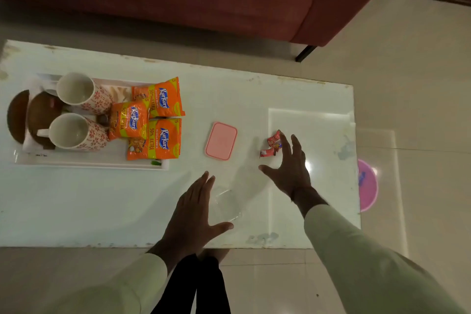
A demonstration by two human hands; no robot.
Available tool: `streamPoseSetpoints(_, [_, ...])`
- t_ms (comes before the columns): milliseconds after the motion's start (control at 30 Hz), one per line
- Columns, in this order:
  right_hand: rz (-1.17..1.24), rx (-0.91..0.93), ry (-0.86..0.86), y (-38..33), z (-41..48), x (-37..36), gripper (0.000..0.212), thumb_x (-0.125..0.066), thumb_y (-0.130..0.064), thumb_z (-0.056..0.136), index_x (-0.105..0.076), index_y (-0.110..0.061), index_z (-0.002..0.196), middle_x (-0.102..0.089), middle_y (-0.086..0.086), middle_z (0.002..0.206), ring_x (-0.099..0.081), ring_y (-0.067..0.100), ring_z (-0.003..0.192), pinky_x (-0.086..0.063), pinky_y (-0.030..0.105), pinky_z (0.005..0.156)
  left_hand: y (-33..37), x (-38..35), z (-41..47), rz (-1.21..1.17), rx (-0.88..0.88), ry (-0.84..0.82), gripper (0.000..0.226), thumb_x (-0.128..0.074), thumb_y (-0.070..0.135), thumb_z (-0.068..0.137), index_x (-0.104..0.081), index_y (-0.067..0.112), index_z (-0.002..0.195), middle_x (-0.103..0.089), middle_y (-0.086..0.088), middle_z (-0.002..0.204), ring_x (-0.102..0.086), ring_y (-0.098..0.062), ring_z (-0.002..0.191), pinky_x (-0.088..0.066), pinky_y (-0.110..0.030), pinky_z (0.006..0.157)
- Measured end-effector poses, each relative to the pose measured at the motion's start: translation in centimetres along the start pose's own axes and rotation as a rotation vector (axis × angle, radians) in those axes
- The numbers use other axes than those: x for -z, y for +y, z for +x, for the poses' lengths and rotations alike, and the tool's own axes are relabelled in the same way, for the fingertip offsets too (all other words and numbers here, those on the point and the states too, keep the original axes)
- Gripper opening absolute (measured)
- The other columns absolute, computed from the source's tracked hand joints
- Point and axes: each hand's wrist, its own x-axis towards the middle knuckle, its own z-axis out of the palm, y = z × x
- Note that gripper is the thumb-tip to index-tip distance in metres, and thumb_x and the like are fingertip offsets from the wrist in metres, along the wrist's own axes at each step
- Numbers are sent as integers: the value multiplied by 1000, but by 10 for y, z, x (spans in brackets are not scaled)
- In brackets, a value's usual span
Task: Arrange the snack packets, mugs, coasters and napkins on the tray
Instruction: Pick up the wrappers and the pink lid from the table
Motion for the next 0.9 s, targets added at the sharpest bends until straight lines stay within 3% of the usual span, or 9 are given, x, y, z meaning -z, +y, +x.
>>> streamPoseSetpoints(133, [-25, -35, -92, 5, 25, -1, 111, -81, -54, 66, -12, -39, 153, -7, -2, 162, -22, 31, 143, -40, 45, 103, 3, -21, -3, -29, -8, -47, 123, -56, 83, 54, 3, 33, 150, 4, 12, 162, -14, -16, 148, -26, -41, 114])
streamPoseSetpoints(267, [-83, -41, -161, 1, 46, -4, 109, -82, -54, 65, -19, -37, 152, -11, -1, 159, -26, 31, 141, -41, 44, 103, 5, -38, -10, -50, 26, -49, 128, -63, 76, 48, 2, 34, 150, -3, 12, 161, -18, -14, 146, -28, -37, 111])
streamPoseSetpoints(533, [-133, -13, -65, -12, 63, -17, 53, -75, -32, 77, -55, -30, 125, -36, 2, 138, -37, 30, 123, -44, 34, 79, 7, -49, -13, -85, 77, 8, 121, -64, 70, 54, -1, 31, 150, -18, 9, 158, -26, -14, 142, -32, -34, 108])
streamPoseSetpoints(633, [-127, 20, -16, -13, 56, -26, 29, -66, -27, 86, -62, -23, 114, -43, 5, 129, -45, 32, 114, -47, 35, 80, 10, -48, -10, -90, 87, 16, 117, -63, 67, 56, -4, 29, 149, -22, 8, 155, -29, -15, 140, -34, -33, 107])
streamPoseSetpoints(900, [-10, 71, 32, -13, 23, -42, 21, -66, -14, 81, -68, -16, 101, -58, 7, 109, -57, 30, 96, -49, 35, 75, 11, -42, -3, -104, 78, 38, 112, -66, 65, 52, -15, 29, 146, -31, 9, 148, -38, -14, 133, -40, -31, 103])
